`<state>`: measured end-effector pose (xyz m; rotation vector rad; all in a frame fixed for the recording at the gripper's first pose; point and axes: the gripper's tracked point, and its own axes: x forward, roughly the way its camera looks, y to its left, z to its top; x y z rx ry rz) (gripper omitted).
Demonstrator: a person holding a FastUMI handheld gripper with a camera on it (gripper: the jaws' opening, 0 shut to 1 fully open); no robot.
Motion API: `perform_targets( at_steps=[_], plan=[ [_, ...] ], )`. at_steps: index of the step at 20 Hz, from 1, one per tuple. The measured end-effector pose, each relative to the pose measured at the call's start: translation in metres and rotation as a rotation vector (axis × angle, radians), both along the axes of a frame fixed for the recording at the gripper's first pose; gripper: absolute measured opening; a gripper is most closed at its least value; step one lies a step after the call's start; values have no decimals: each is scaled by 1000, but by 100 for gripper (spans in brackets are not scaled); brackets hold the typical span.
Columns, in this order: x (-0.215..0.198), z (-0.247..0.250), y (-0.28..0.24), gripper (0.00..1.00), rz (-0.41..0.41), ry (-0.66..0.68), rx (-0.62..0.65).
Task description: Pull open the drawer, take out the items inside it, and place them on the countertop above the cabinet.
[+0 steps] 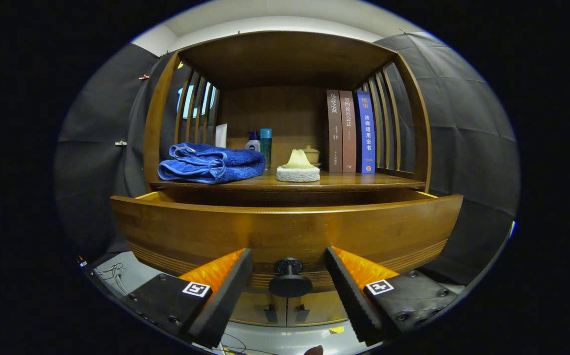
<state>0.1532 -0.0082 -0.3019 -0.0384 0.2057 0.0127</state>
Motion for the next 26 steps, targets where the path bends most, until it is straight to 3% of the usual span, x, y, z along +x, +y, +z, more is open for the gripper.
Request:
perform_targets(
  at_steps=[13, 23, 26],
  plan=[
    [73, -6, 3, 99, -8, 19, -28],
    [73, -7, 2, 99, -8, 18, -64],
    [60, 15, 4, 99, 2, 6, -25]
  ],
)
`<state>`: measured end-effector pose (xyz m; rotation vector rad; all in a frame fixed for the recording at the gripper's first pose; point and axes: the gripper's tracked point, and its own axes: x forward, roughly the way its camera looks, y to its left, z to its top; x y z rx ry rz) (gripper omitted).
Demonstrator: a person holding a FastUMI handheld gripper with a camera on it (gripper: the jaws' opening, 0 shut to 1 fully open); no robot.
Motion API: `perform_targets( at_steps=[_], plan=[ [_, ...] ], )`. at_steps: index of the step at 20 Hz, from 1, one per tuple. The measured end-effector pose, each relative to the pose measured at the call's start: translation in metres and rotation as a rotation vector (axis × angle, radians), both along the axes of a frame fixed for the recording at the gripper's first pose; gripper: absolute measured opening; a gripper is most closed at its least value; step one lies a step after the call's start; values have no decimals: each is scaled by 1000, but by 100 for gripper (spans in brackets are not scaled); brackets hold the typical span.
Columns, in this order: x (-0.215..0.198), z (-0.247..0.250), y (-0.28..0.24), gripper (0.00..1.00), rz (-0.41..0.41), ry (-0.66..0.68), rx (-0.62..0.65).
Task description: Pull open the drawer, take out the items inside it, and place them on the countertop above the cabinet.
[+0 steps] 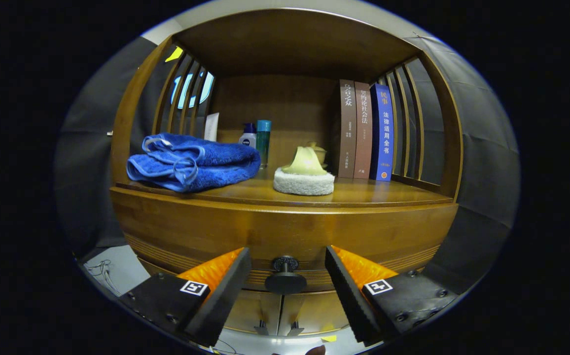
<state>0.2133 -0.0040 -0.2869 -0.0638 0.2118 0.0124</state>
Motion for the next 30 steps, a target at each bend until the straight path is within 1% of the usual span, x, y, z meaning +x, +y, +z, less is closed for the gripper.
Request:
perform_targets(
  at_steps=[3, 7, 10, 13, 15, 17, 20, 24, 30],
  plan=[
    [-24, 35, 3, 99, 13, -18, 17],
    [-63, 96, 17, 99, 44, -55, 64],
    [-90, 145, 25, 99, 60, -92, 76],
    [-118, 191, 25, 99, 69, -138, 68],
    [-136, 212, 25, 99, 76, -144, 58],
    [-154, 226, 25, 99, 79, -134, 59],
    [-177, 235, 22, 99, 75, -97, 71],
    [-190, 239, 14, 99, 62, -87, 72],
    [-194, 248, 8, 99, 46, -110, 53]
  ],
)
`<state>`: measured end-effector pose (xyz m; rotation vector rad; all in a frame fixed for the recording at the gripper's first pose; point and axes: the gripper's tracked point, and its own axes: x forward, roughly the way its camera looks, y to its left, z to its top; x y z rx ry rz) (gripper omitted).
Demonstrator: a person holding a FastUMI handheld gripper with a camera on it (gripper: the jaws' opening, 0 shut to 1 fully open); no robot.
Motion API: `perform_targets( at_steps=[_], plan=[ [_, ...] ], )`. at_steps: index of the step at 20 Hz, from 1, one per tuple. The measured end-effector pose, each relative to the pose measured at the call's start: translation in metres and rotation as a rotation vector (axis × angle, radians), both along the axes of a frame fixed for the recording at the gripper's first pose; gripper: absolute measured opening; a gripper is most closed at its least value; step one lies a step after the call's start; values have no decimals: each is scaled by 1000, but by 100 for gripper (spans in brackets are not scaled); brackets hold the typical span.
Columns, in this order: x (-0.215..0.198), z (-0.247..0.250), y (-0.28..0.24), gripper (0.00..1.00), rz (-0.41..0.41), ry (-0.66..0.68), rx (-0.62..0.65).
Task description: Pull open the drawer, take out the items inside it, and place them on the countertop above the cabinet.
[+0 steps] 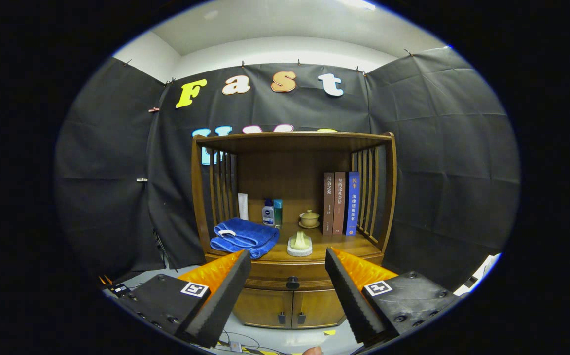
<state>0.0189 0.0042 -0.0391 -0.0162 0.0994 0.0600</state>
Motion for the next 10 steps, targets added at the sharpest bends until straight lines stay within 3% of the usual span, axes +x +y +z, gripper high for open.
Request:
perform_targets(
  at_steps=[10],
  plan=[
    [-4, 5, 7, 99, 10, -25, 4]
  ],
)
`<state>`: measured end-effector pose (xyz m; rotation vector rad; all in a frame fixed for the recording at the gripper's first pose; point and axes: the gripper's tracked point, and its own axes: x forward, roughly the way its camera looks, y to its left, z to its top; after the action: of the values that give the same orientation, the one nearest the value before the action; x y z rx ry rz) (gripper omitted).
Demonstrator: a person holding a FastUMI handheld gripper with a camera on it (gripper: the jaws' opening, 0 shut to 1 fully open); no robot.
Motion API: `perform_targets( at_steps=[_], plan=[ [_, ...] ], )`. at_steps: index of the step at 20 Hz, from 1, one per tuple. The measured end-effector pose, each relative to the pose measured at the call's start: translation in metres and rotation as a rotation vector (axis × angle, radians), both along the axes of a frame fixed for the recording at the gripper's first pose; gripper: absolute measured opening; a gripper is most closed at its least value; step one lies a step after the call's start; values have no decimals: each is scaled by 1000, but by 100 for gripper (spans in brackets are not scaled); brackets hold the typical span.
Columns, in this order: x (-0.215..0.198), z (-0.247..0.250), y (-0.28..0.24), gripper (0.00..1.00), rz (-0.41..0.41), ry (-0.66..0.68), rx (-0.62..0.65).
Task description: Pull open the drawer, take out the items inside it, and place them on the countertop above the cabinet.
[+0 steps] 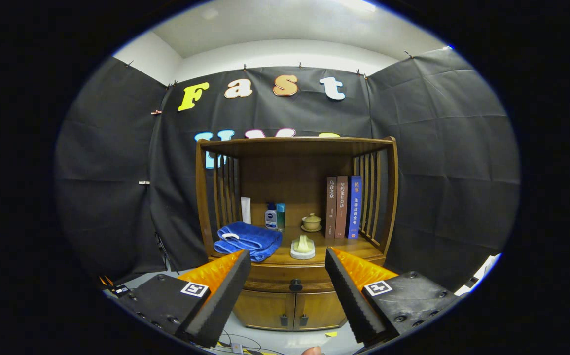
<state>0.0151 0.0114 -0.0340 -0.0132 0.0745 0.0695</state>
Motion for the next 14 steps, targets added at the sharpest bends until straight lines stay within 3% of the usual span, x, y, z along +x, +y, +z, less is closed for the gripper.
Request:
perform_targets(
  at_steps=[14],
  plan=[
    [-2, 1, 0, 99, 3, -12, 16]
  ],
)
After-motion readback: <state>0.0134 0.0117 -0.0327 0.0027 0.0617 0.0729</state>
